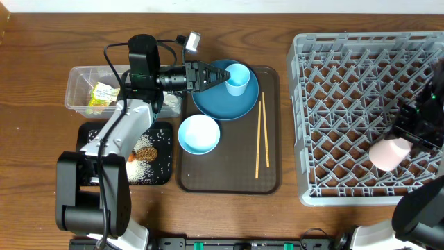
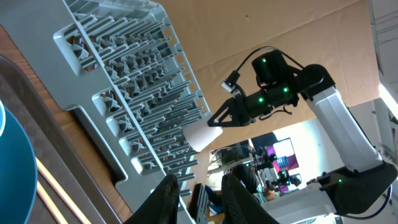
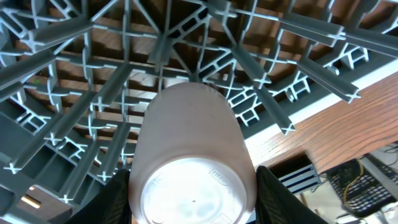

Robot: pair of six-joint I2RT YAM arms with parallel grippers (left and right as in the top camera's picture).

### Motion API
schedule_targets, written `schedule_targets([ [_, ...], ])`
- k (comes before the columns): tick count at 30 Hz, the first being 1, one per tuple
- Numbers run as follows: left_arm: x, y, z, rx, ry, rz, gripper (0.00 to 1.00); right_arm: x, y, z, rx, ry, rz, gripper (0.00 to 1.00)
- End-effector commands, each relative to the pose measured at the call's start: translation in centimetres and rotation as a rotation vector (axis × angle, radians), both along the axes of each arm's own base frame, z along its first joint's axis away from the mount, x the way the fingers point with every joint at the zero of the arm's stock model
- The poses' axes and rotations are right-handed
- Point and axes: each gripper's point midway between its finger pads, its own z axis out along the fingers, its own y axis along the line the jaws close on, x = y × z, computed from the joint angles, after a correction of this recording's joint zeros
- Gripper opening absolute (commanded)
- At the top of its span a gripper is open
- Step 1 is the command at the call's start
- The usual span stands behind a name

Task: Sort waste into correct bins and load items into the dishwasher rack
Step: 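Lower the pink cup upside down into the rack and release it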

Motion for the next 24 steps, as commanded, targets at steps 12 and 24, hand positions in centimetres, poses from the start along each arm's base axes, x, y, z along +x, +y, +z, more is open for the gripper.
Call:
schedule_targets([
  [12,0.11,0.15,0.15,0.002,-0.028,0.003,0.25,0.01,-1.05,-0.37,-0.021,0.013,-0.008,0.02],
  [24,0.11,0.15,0.15,0.002,-0.028,0.003,0.25,0.08,-0.88,-0.38,-0.012,0.009,-0.008,0.36],
])
